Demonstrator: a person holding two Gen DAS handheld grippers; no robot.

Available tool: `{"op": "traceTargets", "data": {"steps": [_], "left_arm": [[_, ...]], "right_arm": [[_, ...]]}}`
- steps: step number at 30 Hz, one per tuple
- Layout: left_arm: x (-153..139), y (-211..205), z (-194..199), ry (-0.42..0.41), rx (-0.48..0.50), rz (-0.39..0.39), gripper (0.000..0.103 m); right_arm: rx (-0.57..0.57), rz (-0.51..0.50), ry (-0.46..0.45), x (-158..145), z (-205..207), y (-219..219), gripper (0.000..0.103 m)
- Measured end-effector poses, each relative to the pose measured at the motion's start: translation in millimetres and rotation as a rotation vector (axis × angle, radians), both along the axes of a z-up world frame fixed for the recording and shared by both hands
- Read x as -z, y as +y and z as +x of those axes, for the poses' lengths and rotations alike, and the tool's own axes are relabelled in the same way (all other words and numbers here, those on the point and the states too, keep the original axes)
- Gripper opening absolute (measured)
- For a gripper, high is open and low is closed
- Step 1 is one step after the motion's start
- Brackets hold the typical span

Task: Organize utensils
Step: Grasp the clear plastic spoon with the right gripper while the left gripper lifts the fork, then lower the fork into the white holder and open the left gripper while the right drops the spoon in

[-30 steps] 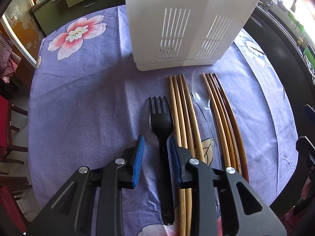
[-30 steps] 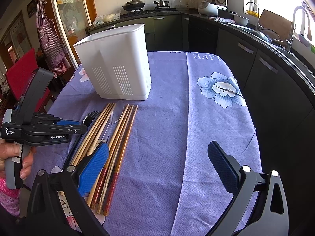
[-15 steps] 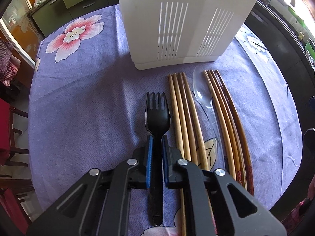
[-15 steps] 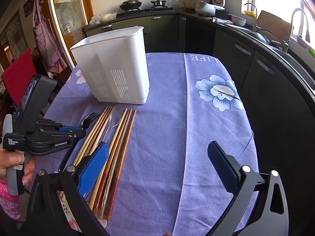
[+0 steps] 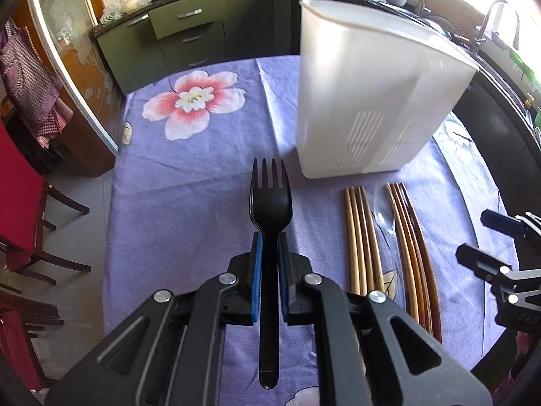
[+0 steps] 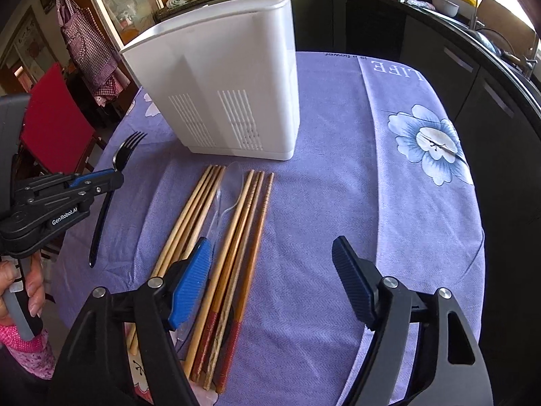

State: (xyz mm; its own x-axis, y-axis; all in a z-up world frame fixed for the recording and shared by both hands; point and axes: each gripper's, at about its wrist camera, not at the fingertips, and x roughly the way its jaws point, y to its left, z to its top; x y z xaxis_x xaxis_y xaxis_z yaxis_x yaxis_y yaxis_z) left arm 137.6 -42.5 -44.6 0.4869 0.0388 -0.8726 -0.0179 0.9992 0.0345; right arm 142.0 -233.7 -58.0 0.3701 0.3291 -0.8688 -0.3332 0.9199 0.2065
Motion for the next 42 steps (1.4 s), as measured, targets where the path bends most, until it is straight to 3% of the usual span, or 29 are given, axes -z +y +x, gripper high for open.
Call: {"op": "traceTargets", "data": {"steps": [2, 6, 12, 22, 28, 35, 42], "left_arm": [[-6.6, 7.4, -1.6, -0.023, -0.007, 0.006, 0.009], [-14.3, 8.8, -9.4, -0.039, -0.001, 0.005, 0.009], [-13.6, 10.1, -14.9, -0.046, 0.01, -0.003, 0.009], [-12.8, 12.3, -18.0, -0.055, 0.017, -0.01, 0.009], [-12.9, 10.3, -18.2, -0.058, 0.028, -0.015, 0.009], [-32.0, 9.4, -18.5, -0.102, 0.039, -0.039, 0.009], [-97.3, 1.4, -4.6, -0.243, 0.082, -0.149, 0.009]], "right_arm": [[-0.025, 0.018, 0.036, 4.9, 5.7, 14.1, 0.068], [-0.028, -0.006, 0.086, 20.1, 19.0, 35.6, 0.042], [-0.011, -0.011, 0.111, 33.6, 25.0, 50.3, 0.024], [0.009, -0.057, 0.128, 48.1, 31.4, 68.7, 0.015], [0.034, -0.088, 0.093, 49.7, 31.3, 79.4, 0.011], [0.042, 0.058, 0.036, 29.5, 13.0, 57.3, 0.01], [0.07, 0.211, -0.09, -16.7, -17.3, 14.3, 0.01]]}}
